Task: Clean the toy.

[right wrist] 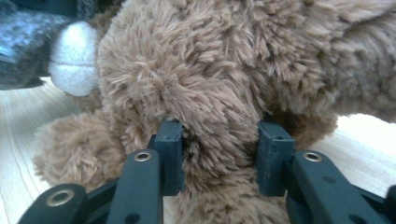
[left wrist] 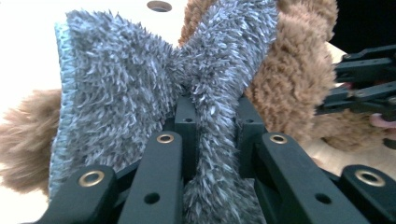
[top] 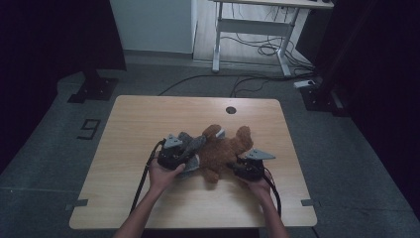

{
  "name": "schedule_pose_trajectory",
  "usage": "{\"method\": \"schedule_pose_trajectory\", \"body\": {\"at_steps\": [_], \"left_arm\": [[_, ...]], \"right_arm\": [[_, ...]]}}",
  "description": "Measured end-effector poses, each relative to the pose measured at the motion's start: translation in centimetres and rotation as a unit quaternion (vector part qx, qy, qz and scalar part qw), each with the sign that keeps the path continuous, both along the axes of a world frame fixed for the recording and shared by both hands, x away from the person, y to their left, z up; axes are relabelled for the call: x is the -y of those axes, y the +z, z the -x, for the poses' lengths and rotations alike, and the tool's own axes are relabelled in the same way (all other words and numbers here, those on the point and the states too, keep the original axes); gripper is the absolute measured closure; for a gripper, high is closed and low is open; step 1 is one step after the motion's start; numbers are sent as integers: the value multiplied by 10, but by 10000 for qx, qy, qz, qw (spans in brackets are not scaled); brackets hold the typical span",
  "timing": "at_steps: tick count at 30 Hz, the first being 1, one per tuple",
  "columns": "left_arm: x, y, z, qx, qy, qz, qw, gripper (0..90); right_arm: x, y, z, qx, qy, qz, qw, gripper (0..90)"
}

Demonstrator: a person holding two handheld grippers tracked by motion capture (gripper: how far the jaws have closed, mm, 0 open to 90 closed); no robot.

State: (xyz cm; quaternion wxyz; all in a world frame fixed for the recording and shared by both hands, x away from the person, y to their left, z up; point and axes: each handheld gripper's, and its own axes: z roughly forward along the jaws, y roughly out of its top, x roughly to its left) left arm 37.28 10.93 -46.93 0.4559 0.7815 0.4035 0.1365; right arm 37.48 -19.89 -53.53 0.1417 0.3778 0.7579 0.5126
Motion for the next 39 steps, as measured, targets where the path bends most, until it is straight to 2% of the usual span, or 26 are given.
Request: {"method": "schedule_pose_trajectory", "body": {"at_steps": [2,3,5,6,9,11,14,15,16,17,18,20,24,26,27,28,30,31,33,35,36,39], "left_arm": [[2,4,2,-3,-9,-43,10000,756],[10,12,4,83,-50,-110,9999,755],[15,15,5,136,-104,-124,9998,754],[30,22,8,233,-243,-111,9994,755],[57,28,9,340,-491,-131,9981,755],[76,27,7,354,-586,-198,9975,754],[100,17,-2,302,-563,-354,9973,751],[100,17,-2,302,-563,-354,9973,750],[108,11,-5,319,-516,-450,9971,750],[113,6,-6,407,-448,-552,9966,750],[113,5,-6,443,-430,-565,9965,751],[111,5,-6,477,-425,-580,9963,752],[97,6,-2,573,-334,-711,9953,758],[82,5,-2,534,-221,-734,9956,759],[82,5,-2,534,-221,-734,9956,759],[65,3,-1,482,-111,-688,9964,760],[48,2,2,436,-46,-480,9979,761],[37,3,5,462,1,-356,9983,761],[24,7,11,516,66,-259,9983,762],[18,9,14,573,133,-283,9979,763],[7,12,17,640,291,-375,9968,765],[-11,10,15,503,493,-413,9967,767]], "right_arm": [[1,-3,3,35,-3,-18,10000,624],[1,-4,3,41,0,-6,10000,628],[1,-4,4,65,23,17,10000,633],[0,-3,4,93,33,51,9999,636],[1,-4,4,107,40,58,9999,639],[1,-4,4,85,46,26,9999,640],[2,-4,4,75,37,14,10000,641],[2,-4,4,75,37,14,10000,641],[2,-4,4,78,32,16,10000,644],[2,-4,4,92,-20,45,9999,661],[2,-5,4,86,-31,54,9999,667],[4,-7,3,69,-6,-13,10000,676],[4,-7,4,102,21,19,9999,681],[4,-7,4,88,22,15,10000,683],[5,-7,4,89,28,18,10000,683],[5,-7,5,86,40,20,10000,683],[5,-6,5,78,74,30,9999,683],[5,-6,5,97,98,49,9999,683],[4,-6,7,118,145,89,9998,683],[3,-6,8,125,128,118,9998,683],[4,-6,8,123,120,104,9998,683],[4,-6,8,122,117,94,9998,683]]}}
